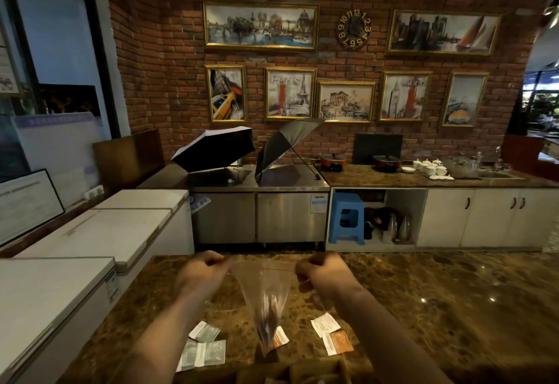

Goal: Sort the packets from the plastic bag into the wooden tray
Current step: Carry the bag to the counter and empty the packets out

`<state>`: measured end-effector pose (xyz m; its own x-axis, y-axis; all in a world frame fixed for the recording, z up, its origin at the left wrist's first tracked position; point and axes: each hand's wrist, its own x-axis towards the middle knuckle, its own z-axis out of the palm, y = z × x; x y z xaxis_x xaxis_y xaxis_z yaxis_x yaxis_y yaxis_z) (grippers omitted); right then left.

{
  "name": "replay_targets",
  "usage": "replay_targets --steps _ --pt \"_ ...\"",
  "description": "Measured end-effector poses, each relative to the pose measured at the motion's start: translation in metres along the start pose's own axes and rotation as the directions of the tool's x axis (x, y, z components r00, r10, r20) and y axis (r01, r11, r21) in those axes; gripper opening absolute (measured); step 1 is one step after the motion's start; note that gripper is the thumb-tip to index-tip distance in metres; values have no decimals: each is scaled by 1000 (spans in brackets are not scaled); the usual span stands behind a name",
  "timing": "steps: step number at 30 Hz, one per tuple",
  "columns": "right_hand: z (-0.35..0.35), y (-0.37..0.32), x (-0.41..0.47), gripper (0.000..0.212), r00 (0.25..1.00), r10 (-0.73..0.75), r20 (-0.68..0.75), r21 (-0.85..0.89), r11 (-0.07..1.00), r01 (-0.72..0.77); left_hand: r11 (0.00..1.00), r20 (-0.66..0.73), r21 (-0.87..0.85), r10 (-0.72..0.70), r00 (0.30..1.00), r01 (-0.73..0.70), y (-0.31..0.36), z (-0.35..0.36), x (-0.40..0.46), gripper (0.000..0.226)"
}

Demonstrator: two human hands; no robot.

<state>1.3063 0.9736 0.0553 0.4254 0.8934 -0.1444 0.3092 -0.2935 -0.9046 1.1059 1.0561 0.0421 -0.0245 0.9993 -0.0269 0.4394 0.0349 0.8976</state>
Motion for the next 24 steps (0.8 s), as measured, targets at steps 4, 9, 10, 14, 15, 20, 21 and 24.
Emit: replay_targets --steps 4,9,10,14,15,20,21,24 --pt "4 5 0 20 1000 13 2 -17 1000 -13 999 13 26 40 999 -40 0 4 -7 9" --pt "-2 6 -5 15 1000 21 -7 70 997 -21 998 11 21 64 998 -64 4 5 -9 7" --pt "-4 7 -6 15 1000 23 -3 76 997 -23 997 8 23 74 997 -74 5 5 -10 8" --pt "-5 11 -7 14 999 5 41 140 990 -11 993 35 35 114 993 -116 11 11 -15 9" --pt "-5 11 -8 16 999 -2 51 163 987 -7 991 30 44 127 991 -128 14 13 -16 9" --pt "-2 30 -6 20 993 43 111 229 971 -67 986 13 26 166 986 -167 28 21 -24 11" --pt "-1 36 -5 19 988 65 142 216 972 -95 986 18 -1 167 986 -167 29 22 -26 12" --pt "2 53 -2 23 964 128 233 249 950 -187 982 31 -55 183 983 -181 35 25 -29 12"
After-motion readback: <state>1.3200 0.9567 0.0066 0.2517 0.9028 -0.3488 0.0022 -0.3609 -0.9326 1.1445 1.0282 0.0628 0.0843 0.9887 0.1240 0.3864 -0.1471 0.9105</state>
